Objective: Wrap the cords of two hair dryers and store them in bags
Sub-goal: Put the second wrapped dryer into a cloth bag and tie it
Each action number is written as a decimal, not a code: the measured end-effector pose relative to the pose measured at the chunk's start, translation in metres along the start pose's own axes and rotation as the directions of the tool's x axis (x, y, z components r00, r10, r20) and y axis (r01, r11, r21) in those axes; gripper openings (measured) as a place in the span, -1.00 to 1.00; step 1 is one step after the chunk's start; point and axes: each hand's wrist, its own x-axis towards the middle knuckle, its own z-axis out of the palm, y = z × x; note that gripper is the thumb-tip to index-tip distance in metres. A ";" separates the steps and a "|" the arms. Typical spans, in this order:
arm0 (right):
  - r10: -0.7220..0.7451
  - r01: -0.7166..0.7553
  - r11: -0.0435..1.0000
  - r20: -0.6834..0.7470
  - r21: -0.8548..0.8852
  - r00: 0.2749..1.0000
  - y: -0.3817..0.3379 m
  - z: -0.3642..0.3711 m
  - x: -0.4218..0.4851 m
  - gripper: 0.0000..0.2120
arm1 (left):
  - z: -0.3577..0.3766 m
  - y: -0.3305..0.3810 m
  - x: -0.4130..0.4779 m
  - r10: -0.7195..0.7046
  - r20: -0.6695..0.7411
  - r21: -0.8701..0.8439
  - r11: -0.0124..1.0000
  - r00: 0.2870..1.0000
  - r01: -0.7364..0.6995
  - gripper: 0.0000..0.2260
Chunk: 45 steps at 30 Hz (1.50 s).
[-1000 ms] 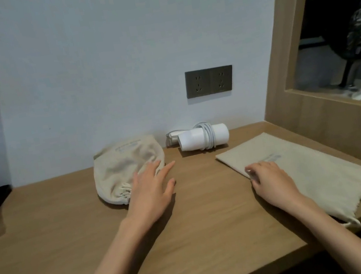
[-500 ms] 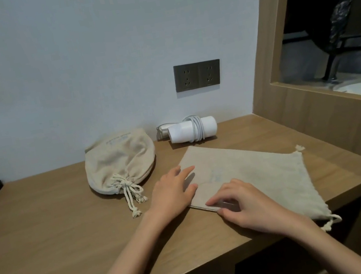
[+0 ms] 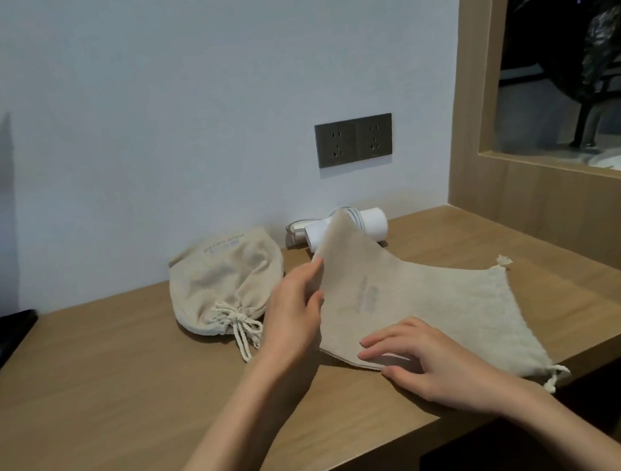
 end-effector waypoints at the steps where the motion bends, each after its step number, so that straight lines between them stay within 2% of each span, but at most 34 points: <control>1: -0.008 0.008 1.000 0.000 -0.001 1.000 -0.002 0.002 0.003 -0.68 | -0.011 -0.002 -0.001 0.030 -0.038 0.005 1.000 0.999 -0.030 -0.52; 6: -0.059 0.060 0.996 0.023 -0.072 0.998 -0.018 0.017 0.026 -0.59 | -0.075 -0.029 -0.012 -0.032 -0.194 -0.004 1.000 0.981 0.031 -0.52; 9: -0.058 0.066 0.992 0.076 -0.107 0.995 -0.034 0.029 0.045 -0.59 | -0.109 -0.050 -0.028 -0.154 -0.281 -0.029 0.988 0.947 0.152 -0.55; 12: -0.079 0.095 0.988 0.132 -0.119 0.988 -0.054 0.041 0.064 -0.62 | -0.129 -0.076 -0.047 -0.319 -0.285 -0.089 0.948 0.904 0.307 -0.54; 15: -0.114 0.137 0.979 0.154 -0.151 0.982 -0.068 0.050 0.078 -0.62 | -0.134 -0.097 -0.062 -0.417 -0.237 -0.084 0.909 0.878 0.409 -0.52; 17: -0.123 0.144 0.981 0.158 -0.132 0.980 -0.071 0.050 0.084 -0.63 | -0.133 -0.107 -0.066 -0.435 -0.148 0.008 0.898 0.888 0.440 -0.51; 19: -0.131 0.149 0.983 0.163 -0.108 0.978 -0.071 0.047 0.087 -0.65 | -0.129 -0.113 -0.067 -0.458 -0.061 0.183 0.868 0.887 0.461 -0.50; 21: -0.136 0.148 0.985 0.137 -0.085 0.981 -0.068 0.041 0.087 -0.67 | -0.125 -0.112 -0.062 -0.493 -0.074 0.329 0.809 0.867 0.487 -0.51; 23: -0.126 0.129 0.990 0.058 -0.056 0.990 -0.063 0.036 0.087 -0.70 | -0.119 -0.103 -0.053 -0.451 -0.097 0.317 0.831 0.887 0.457 -0.54; 27: -0.099 0.097 0.995 -0.189 -0.021 0.977 -0.044 0.027 0.091 -0.76 | -0.101 -0.074 -0.028 -0.205 -0.081 0.236 0.947 0.975 0.218 -0.61; 31: -0.014 0.006 1.000 -0.353 -0.023 0.936 -0.020 0.008 0.101 -0.75 | -0.068 -0.043 0.000 -0.093 0.021 0.262 0.961 0.995 0.084 -0.63; 35: 0.106 -0.144 0.988 -0.407 -0.063 0.907 0.012 -0.013 0.119 -0.67 | -0.023 -0.020 0.023 -0.155 0.279 0.397 0.917 0.948 0.033 -0.63; 38: 0.188 -0.247 0.964 -0.396 -0.102 0.899 0.036 -0.024 0.136 -0.58 | 0.012 -0.019 0.033 -0.234 0.390 0.432 0.900 0.891 0.047 -0.53; 41: 0.206 -0.275 0.952 -0.383 -0.135 0.900 0.055 -0.032 0.156 -0.51 | 0.033 -0.027 0.039 -0.301 0.404 0.469 0.879 0.864 0.086 -0.40; 45: 0.186 -0.271 0.941 -0.358 -0.202 0.915 0.073 -0.036 0.184 -0.39 | 0.044 -0.040 0.049 -0.311 0.369 0.433 0.891 0.876 0.134 -0.28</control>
